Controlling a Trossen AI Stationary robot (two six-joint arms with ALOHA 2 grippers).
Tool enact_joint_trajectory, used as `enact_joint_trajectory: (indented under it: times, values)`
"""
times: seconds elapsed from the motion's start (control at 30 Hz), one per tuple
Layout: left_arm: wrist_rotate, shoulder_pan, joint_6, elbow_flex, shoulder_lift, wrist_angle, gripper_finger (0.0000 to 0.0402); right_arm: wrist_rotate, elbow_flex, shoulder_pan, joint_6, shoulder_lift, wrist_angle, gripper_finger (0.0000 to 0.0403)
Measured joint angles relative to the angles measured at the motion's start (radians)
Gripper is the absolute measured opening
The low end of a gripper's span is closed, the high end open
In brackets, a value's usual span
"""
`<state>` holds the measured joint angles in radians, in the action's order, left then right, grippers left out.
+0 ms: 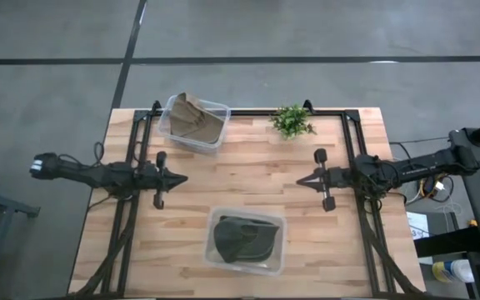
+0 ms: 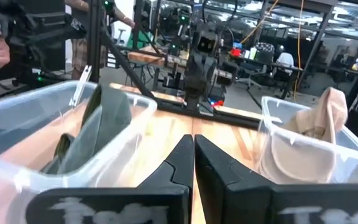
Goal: Pick & Place hat
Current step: Return to Home Position
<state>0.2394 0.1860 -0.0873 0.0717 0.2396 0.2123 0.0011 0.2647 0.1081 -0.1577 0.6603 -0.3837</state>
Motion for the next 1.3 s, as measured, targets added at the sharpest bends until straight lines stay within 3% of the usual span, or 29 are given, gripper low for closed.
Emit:
enact_joint_trajectory:
  times: [0.43, 0.73, 0.87, 1.3]
  values:
    - [-0.003, 0.0, 0.003, -0.002, -0.238, -0.237, 0.0, 0.0, -0.228, -0.001, 0.002, -0.129, -0.186, 0.0008]
    - [-0.005, -0.001, 0.011, -0.019, -0.24, -0.278, 0.0, 0.0, -0.256, -0.015, 0.044, -0.135, -0.126, 0.0008]
    - [-0.006, -0.001, -0.009, 0.019, -0.24, -0.299, 0.0, -0.056, -0.256, -0.015, 0.103, -0.182, -0.13, 0.0008]
    - [-0.017, 0.0, -0.037, -0.007, -0.239, -0.295, 0.0, -0.078, -0.256, -0.015, 0.099, -0.574, 0.279, 0.0009]
